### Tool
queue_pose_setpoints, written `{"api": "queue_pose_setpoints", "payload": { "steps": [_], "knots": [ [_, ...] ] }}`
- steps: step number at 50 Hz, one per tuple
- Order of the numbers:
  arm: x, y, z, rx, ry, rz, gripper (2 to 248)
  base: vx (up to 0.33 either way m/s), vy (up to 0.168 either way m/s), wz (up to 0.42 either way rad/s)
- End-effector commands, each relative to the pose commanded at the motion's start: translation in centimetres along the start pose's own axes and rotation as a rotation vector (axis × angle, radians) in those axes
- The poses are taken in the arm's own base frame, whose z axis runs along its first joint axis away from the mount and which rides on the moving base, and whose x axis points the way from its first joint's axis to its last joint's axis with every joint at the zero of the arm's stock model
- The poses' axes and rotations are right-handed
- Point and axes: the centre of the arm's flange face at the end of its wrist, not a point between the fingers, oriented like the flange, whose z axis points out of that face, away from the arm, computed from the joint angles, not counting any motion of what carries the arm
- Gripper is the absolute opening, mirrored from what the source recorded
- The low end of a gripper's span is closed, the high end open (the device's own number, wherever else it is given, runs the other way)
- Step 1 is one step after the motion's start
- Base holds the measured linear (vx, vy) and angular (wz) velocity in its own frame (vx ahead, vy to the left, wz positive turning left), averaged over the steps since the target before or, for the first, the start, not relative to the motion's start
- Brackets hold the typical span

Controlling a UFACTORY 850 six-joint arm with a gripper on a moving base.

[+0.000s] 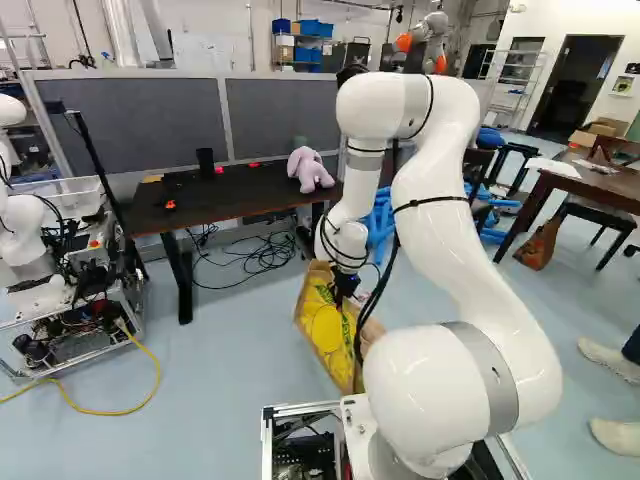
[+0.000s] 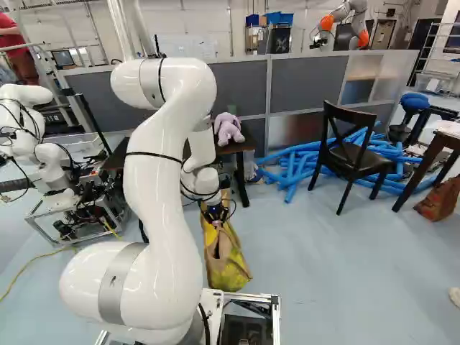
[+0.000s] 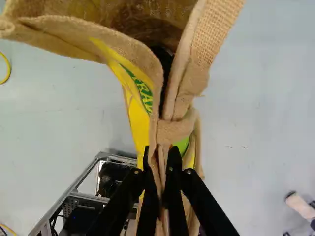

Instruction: Pick up the bag on the ground and place it on the table

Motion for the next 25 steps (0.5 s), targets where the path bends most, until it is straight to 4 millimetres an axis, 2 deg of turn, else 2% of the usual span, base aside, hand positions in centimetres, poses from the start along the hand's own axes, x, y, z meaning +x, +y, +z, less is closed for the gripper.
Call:
{"api": "queue_pose_setpoints", "payload": {
  "steps": [25],
  "knots": [
    [-0.3, 0.0, -3.7, -0.004, 0.013, 0.002, 22, 0.000, 0.000, 0.000]
  ]
}}
